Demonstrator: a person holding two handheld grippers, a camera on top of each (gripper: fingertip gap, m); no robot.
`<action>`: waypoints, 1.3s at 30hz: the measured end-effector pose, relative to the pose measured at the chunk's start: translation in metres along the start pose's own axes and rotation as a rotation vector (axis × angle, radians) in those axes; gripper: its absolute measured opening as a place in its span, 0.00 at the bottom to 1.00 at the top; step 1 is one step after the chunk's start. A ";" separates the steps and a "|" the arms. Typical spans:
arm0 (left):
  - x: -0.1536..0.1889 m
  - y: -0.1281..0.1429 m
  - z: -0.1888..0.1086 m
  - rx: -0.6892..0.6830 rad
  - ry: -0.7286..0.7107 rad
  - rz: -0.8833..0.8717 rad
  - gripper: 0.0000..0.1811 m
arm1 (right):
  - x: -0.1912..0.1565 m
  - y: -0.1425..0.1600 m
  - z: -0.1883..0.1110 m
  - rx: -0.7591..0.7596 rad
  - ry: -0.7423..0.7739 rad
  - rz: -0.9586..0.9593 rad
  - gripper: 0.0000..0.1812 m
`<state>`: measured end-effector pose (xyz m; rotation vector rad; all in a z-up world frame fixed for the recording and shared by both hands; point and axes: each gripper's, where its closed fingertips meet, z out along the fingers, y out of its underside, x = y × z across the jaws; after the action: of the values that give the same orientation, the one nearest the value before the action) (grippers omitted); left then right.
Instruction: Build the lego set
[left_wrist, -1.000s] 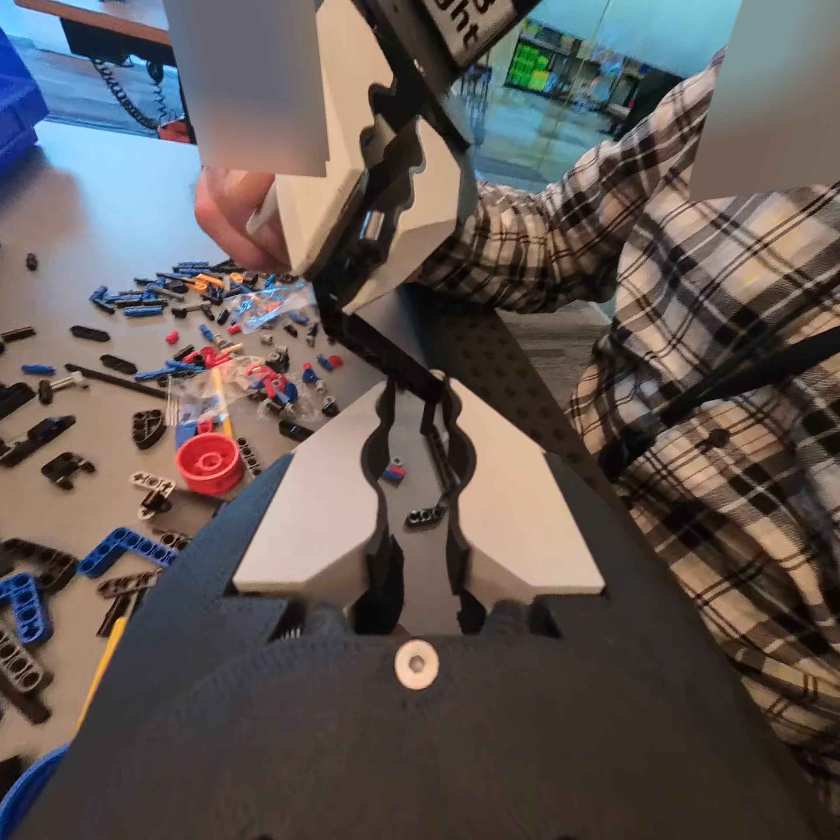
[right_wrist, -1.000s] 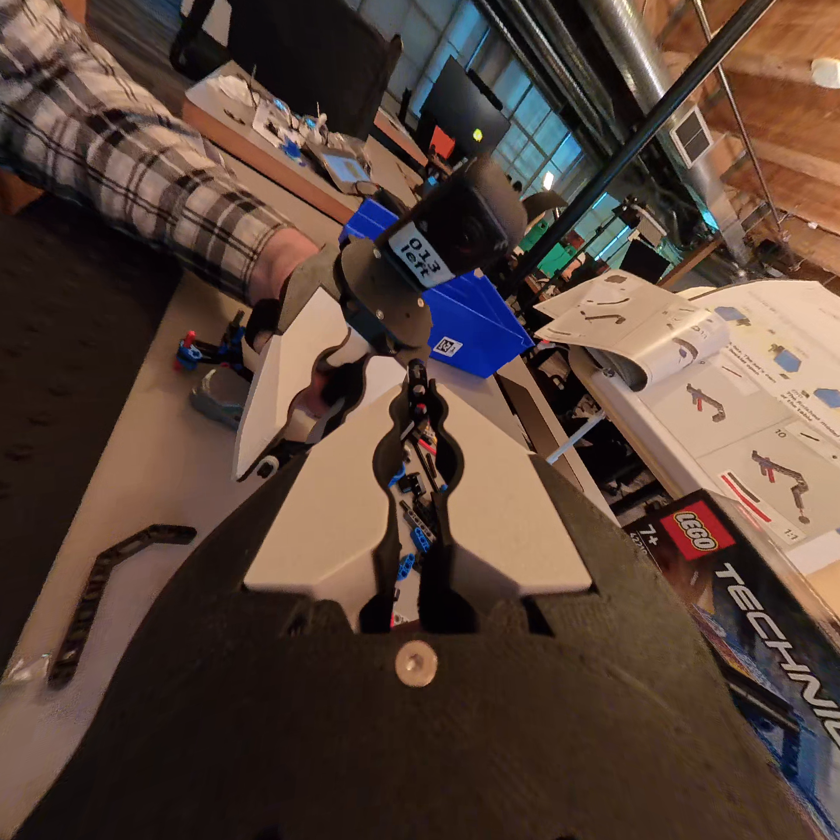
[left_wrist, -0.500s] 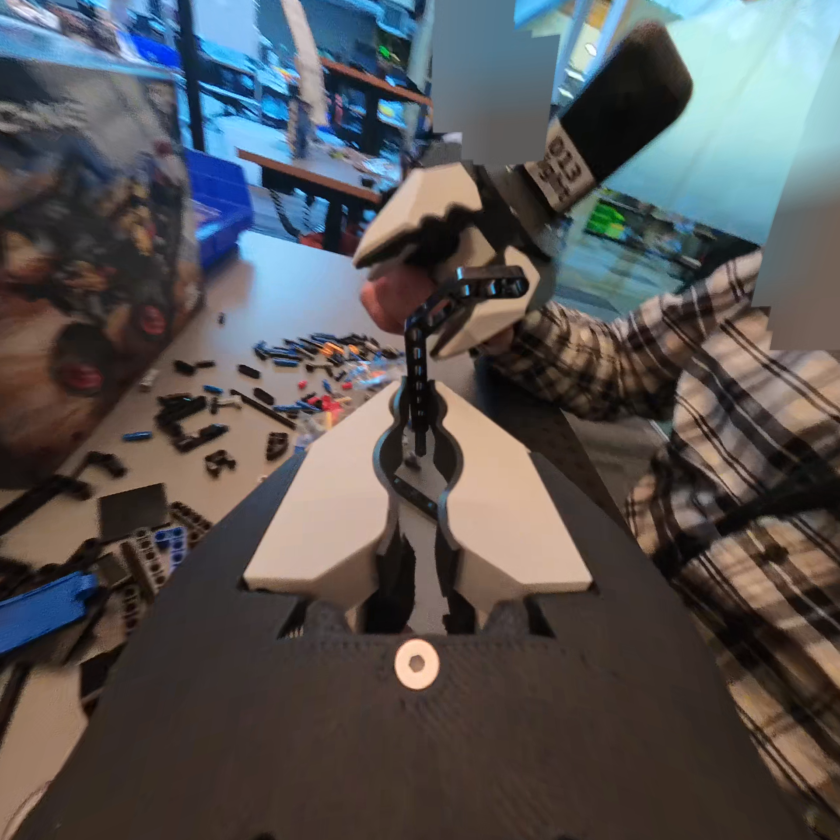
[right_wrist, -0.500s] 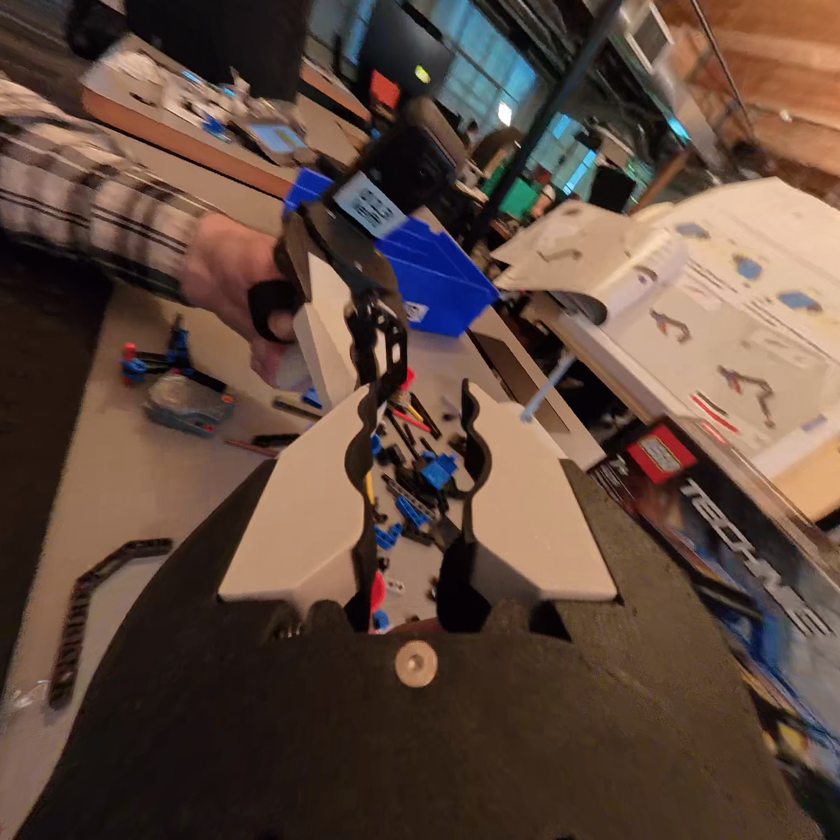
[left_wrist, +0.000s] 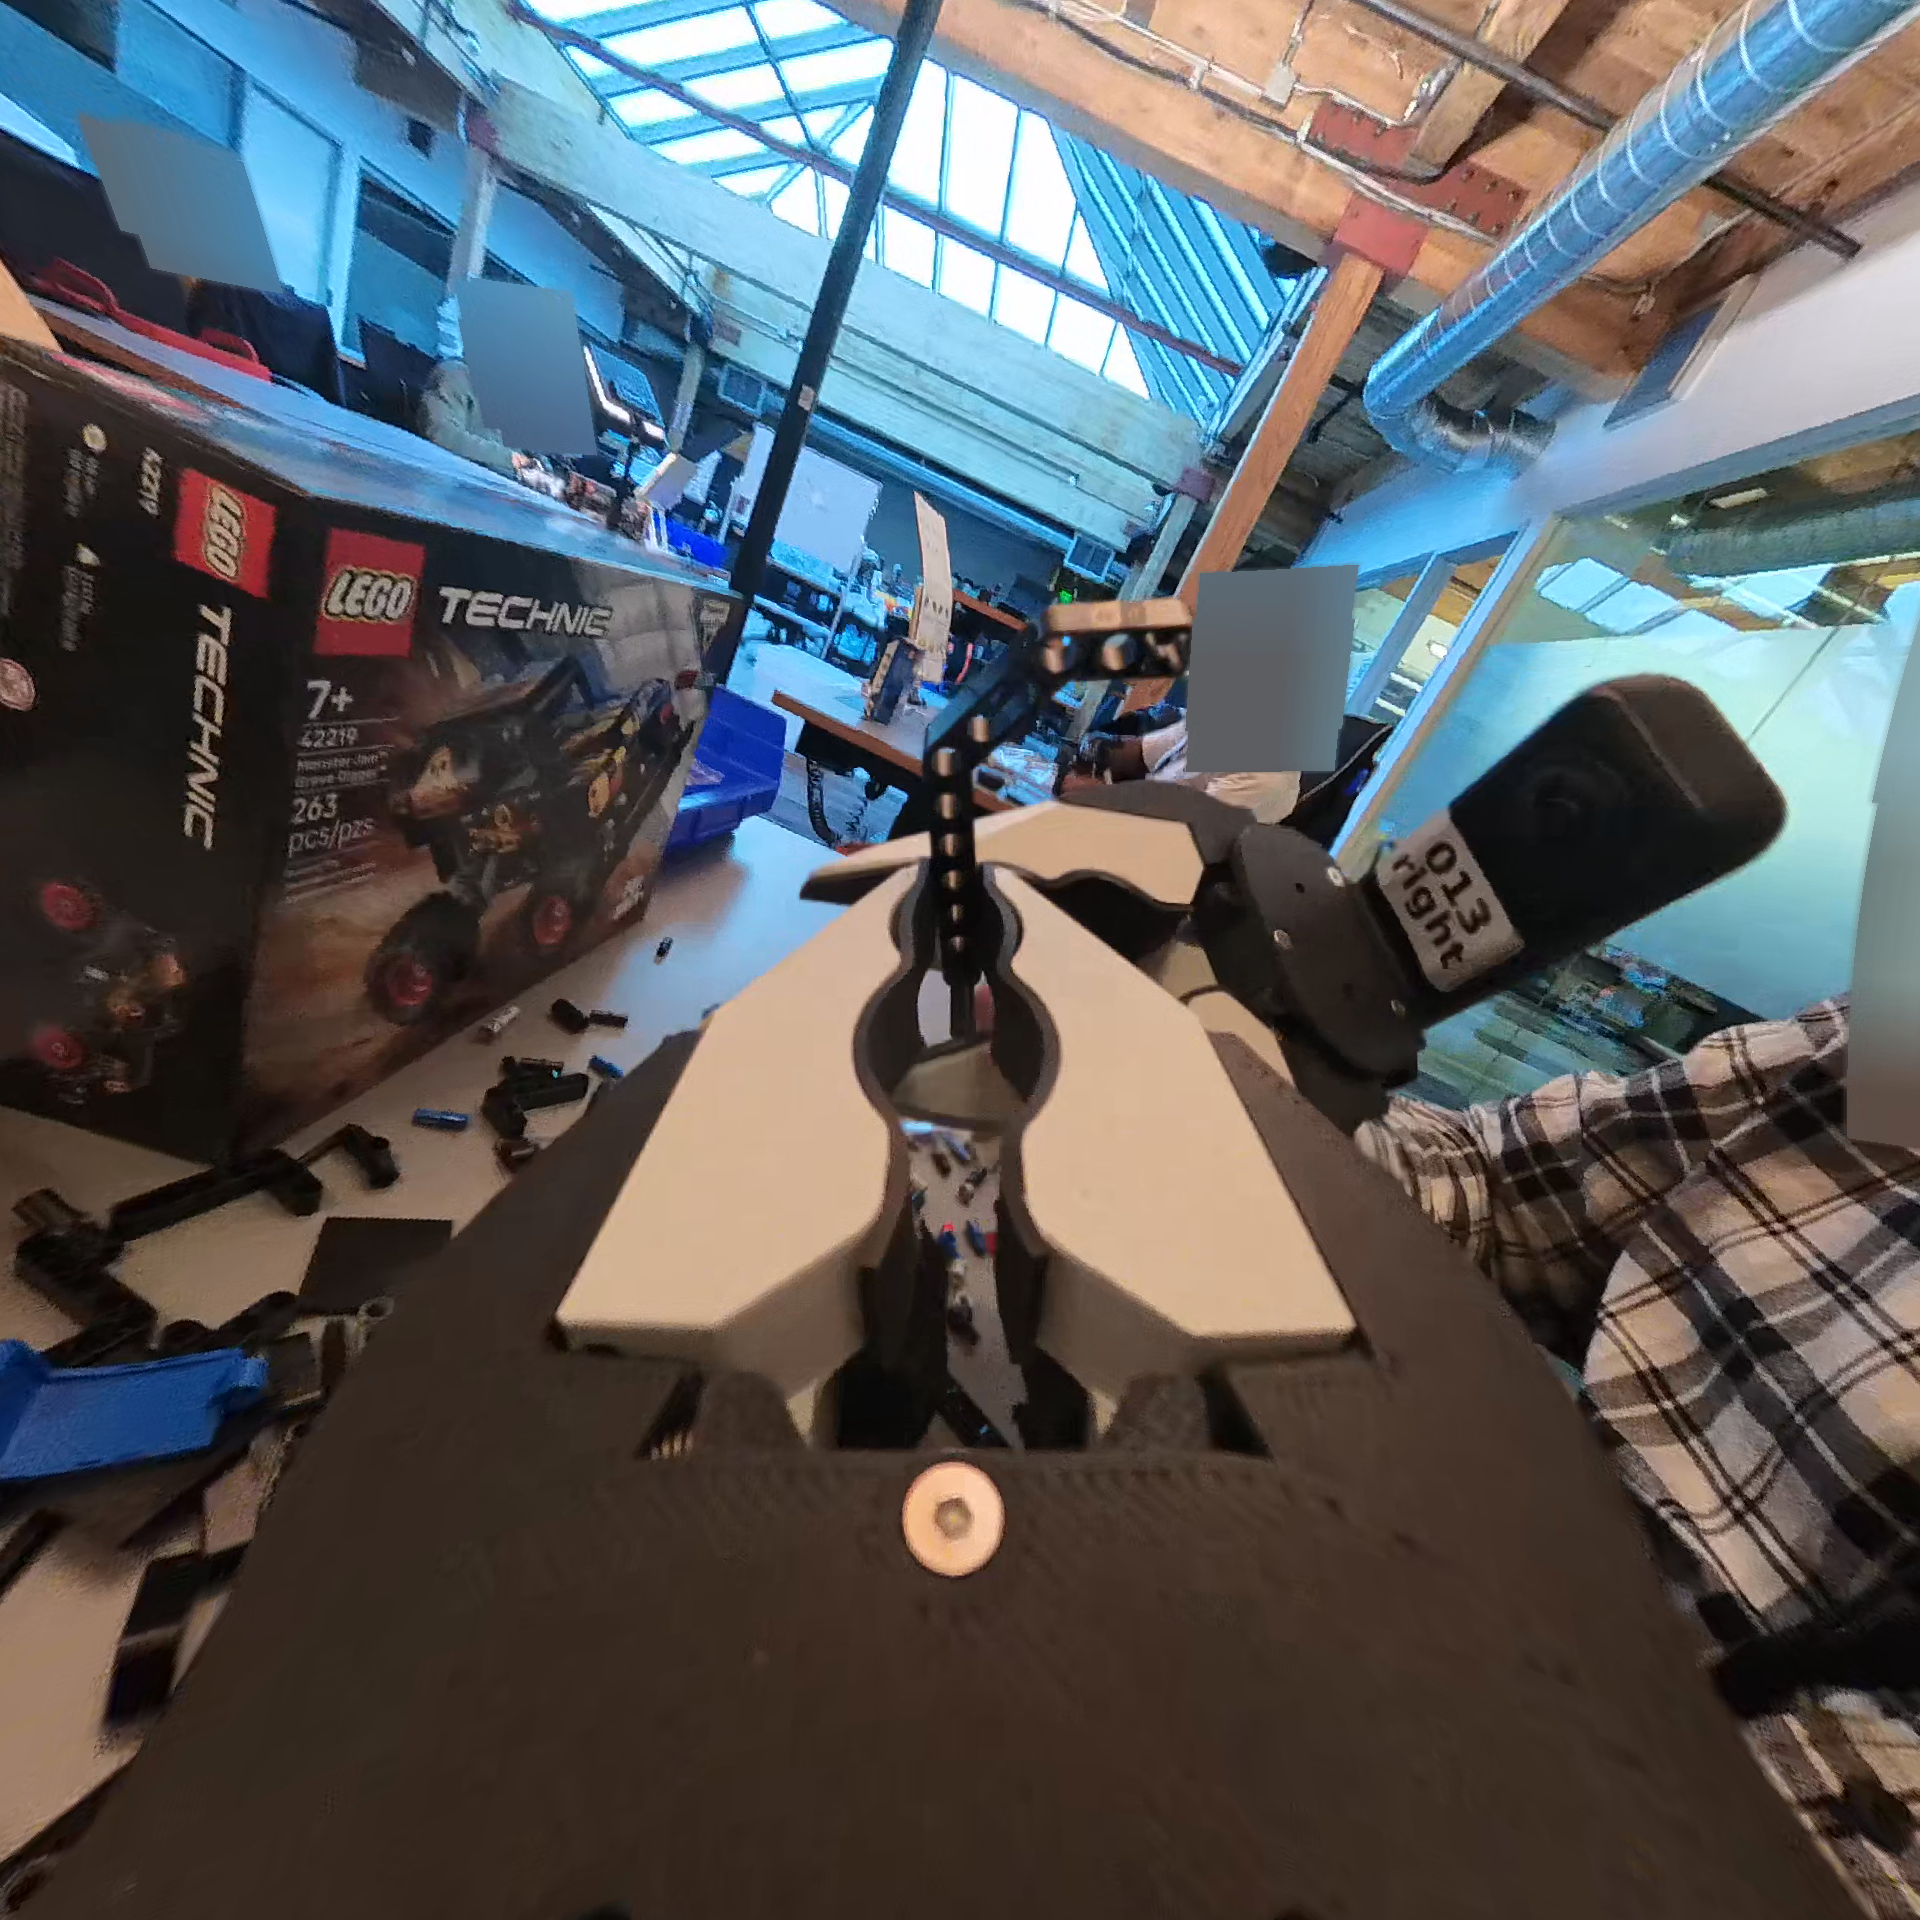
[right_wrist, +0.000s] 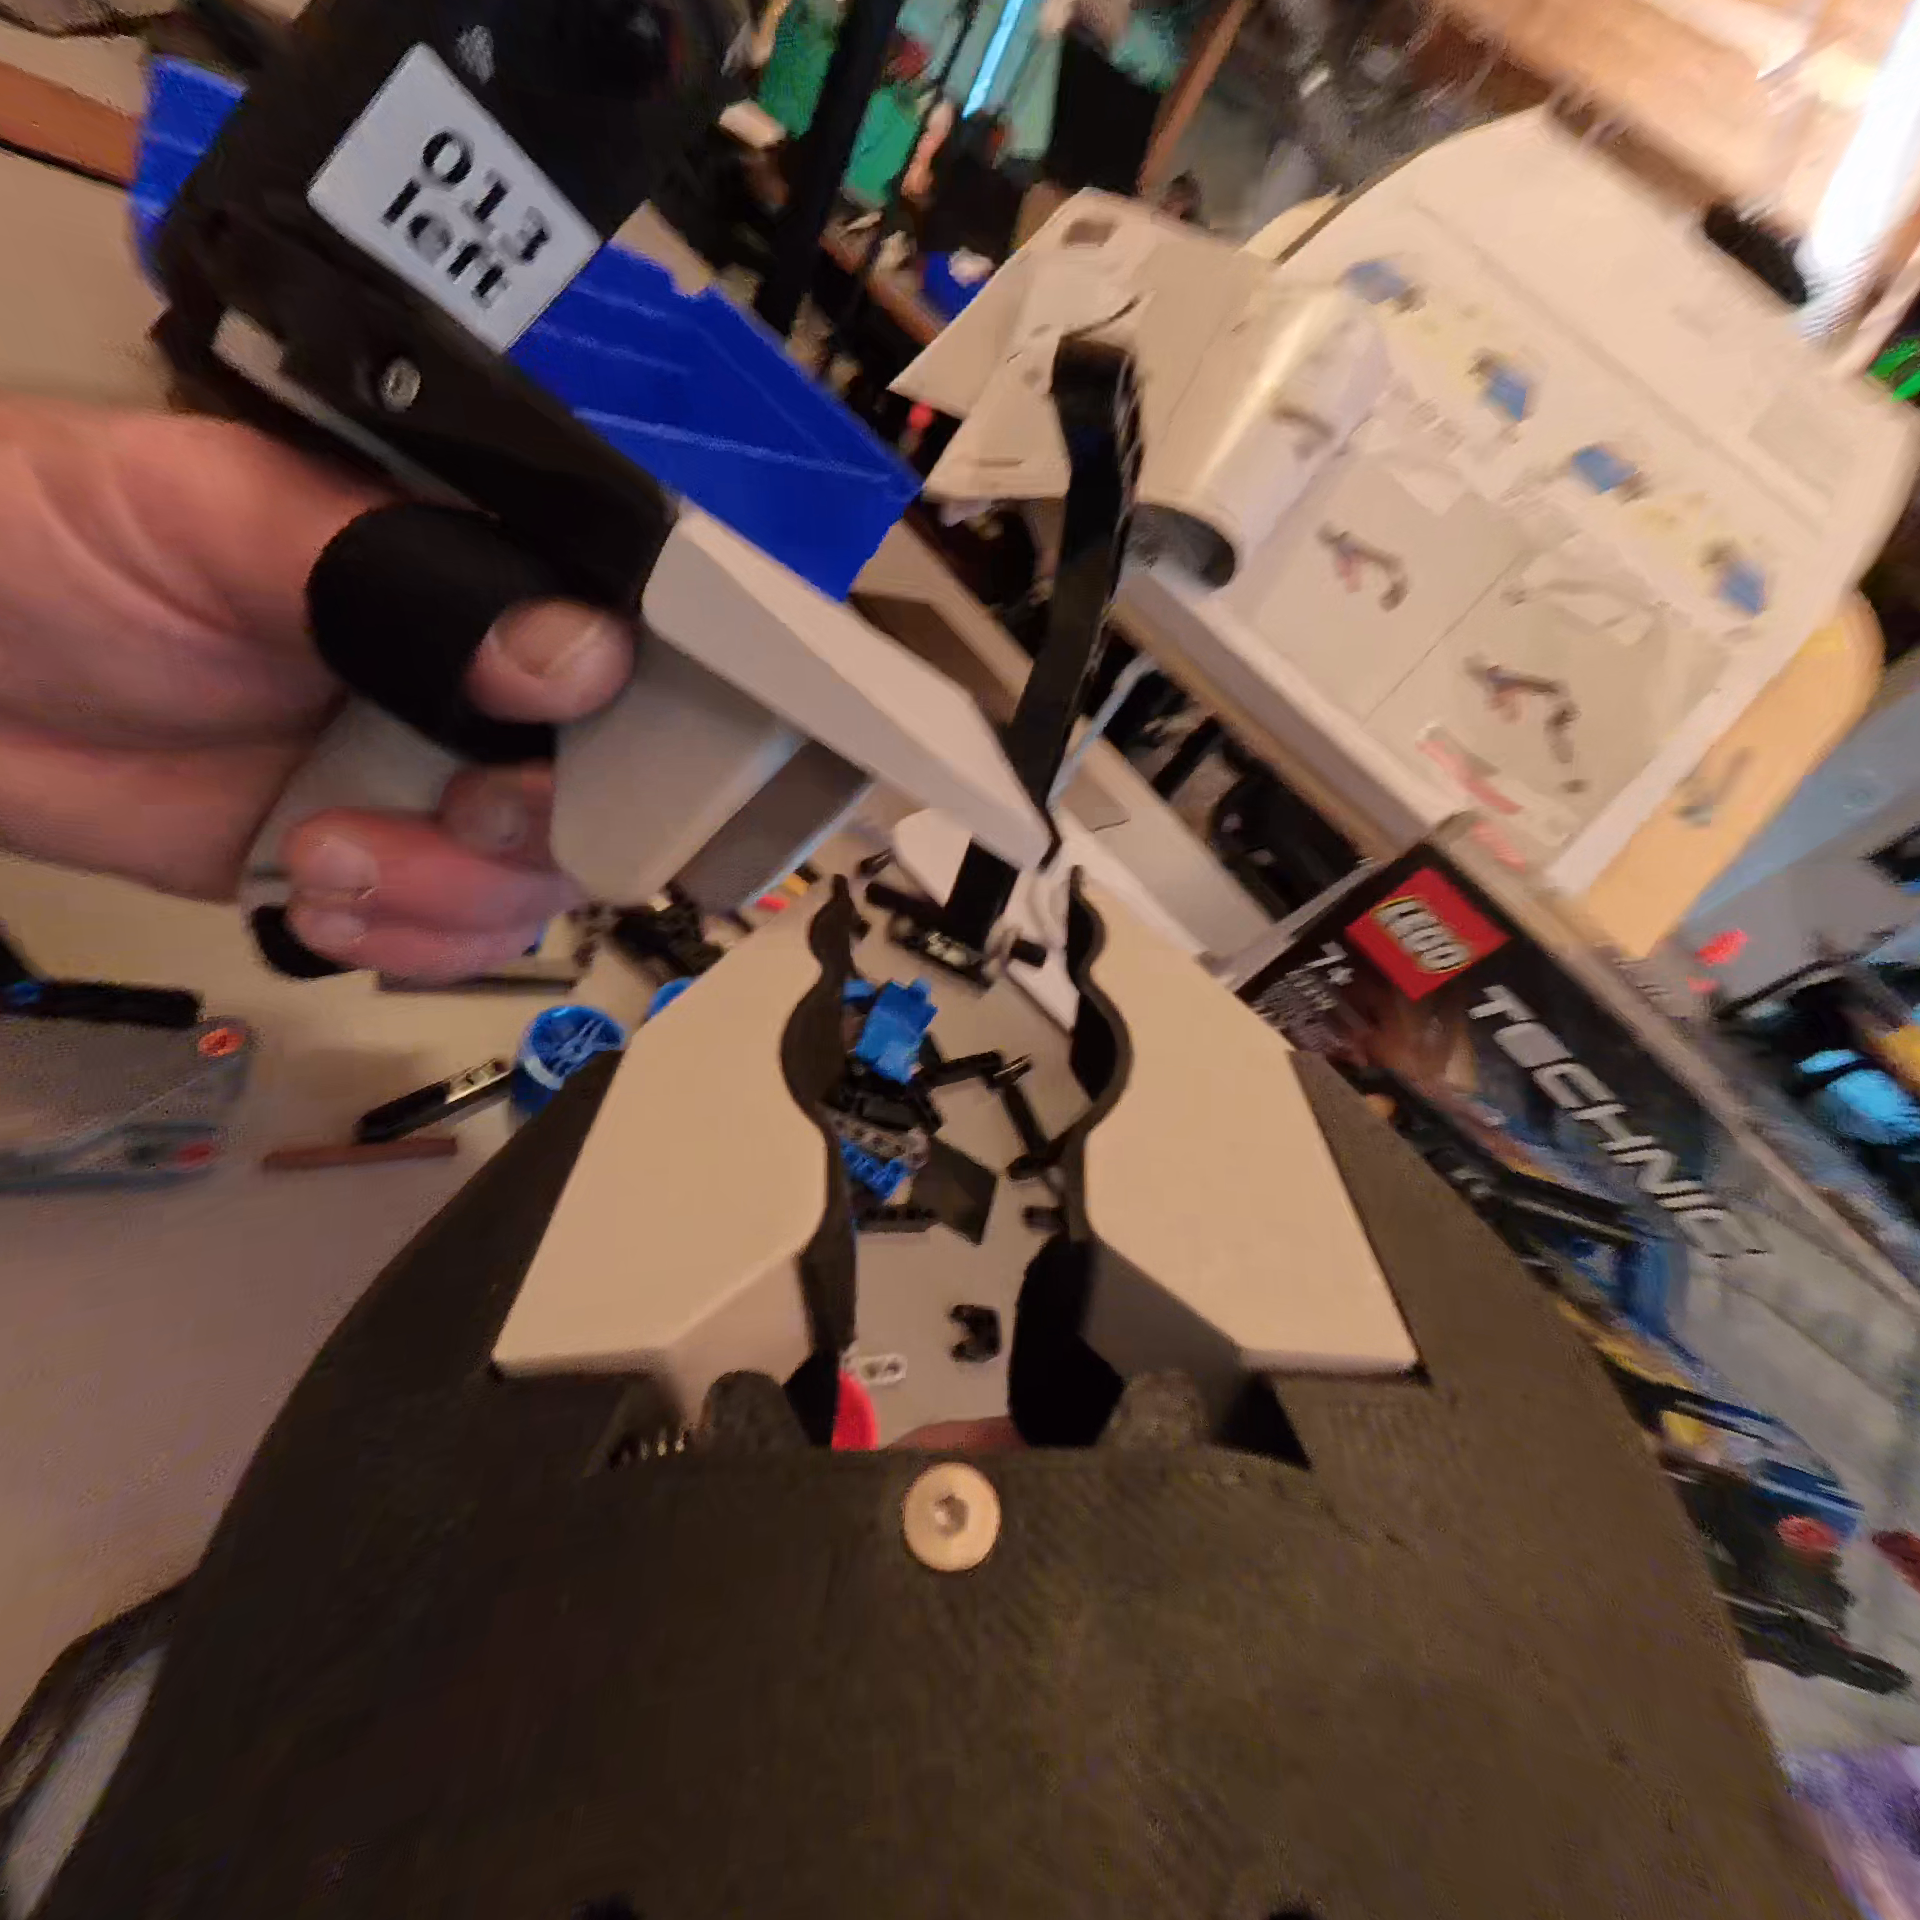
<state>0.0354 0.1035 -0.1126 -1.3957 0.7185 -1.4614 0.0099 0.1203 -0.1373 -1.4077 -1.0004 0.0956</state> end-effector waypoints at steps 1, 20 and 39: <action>0.000 -0.001 0.000 0.020 -0.006 -0.003 0.02 | 0.001 -0.002 0.000 0.002 0.027 -0.026 0.18; 0.009 0.008 -0.001 -0.095 -0.039 0.228 0.03 | -0.003 0.003 -0.008 0.018 -0.036 -0.115 0.16; 0.010 0.021 0.002 -0.167 -0.023 0.281 0.08 | -0.002 0.011 -0.010 -0.026 -0.119 -0.114 0.13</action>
<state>0.0432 0.0872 -0.1269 -1.3702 0.9980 -1.1850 0.0199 0.1141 -0.1466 -1.3780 -1.1821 0.0839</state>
